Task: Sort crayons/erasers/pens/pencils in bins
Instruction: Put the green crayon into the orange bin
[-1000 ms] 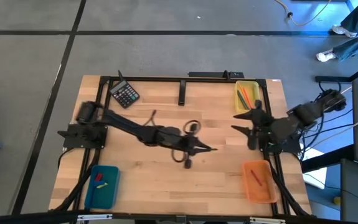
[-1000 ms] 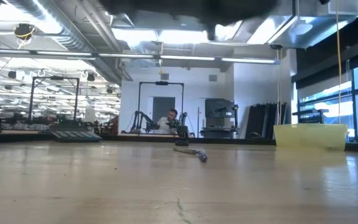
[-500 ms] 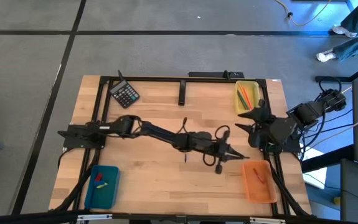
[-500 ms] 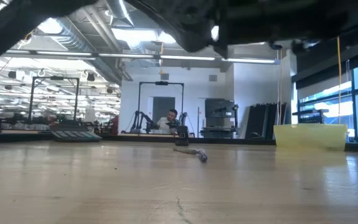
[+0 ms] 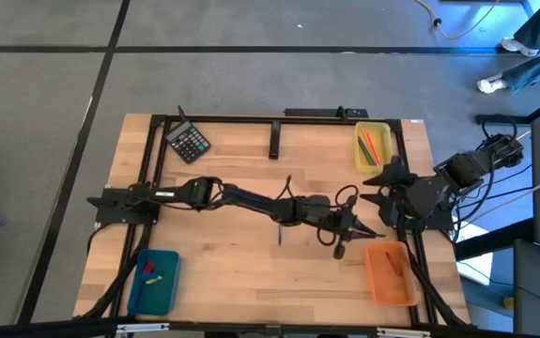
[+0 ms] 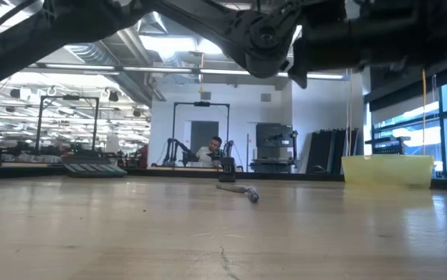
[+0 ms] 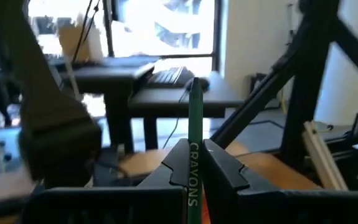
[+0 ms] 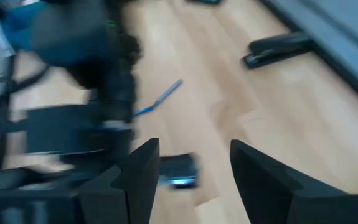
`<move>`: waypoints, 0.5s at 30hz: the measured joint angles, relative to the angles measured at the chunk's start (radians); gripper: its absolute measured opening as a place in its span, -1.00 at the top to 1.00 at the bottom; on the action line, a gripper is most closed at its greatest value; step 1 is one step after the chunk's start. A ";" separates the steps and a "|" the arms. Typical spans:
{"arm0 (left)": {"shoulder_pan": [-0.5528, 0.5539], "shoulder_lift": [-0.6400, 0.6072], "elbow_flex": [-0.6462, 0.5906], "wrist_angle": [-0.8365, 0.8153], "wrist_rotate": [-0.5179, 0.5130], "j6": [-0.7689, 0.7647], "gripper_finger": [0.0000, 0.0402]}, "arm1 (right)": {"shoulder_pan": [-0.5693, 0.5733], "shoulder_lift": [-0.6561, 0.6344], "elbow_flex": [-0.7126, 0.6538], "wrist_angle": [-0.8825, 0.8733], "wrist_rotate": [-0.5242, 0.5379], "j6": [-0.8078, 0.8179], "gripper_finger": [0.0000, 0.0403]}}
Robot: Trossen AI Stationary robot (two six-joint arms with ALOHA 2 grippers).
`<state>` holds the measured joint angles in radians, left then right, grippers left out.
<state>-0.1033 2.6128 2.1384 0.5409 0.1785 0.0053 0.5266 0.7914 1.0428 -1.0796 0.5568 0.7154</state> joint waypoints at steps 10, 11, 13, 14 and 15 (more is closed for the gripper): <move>-0.004 -0.007 0.000 -0.141 -0.033 -0.081 0.92 | 0.002 0.145 0.234 -0.250 -0.376 -0.011 0.01; -0.003 -0.009 0.000 -0.154 -0.036 -0.081 0.92 | 0.005 0.165 0.238 -0.314 -0.405 0.029 0.02; -0.003 -0.017 -0.001 -0.191 -0.037 -0.082 0.92 | 0.017 0.204 0.233 -0.420 -0.447 0.111 0.04; -0.003 -0.022 -0.001 -0.212 -0.038 -0.082 0.92 | 0.022 0.221 0.228 -0.453 -0.468 0.133 0.06; -0.003 -0.025 -0.001 -0.217 -0.044 -0.080 0.92 | 0.028 0.241 0.222 -0.468 -0.494 0.144 0.07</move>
<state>-0.1066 2.5883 2.1372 0.3236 0.1344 -0.0746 0.5543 1.0320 1.2643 -1.5473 0.0629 0.8592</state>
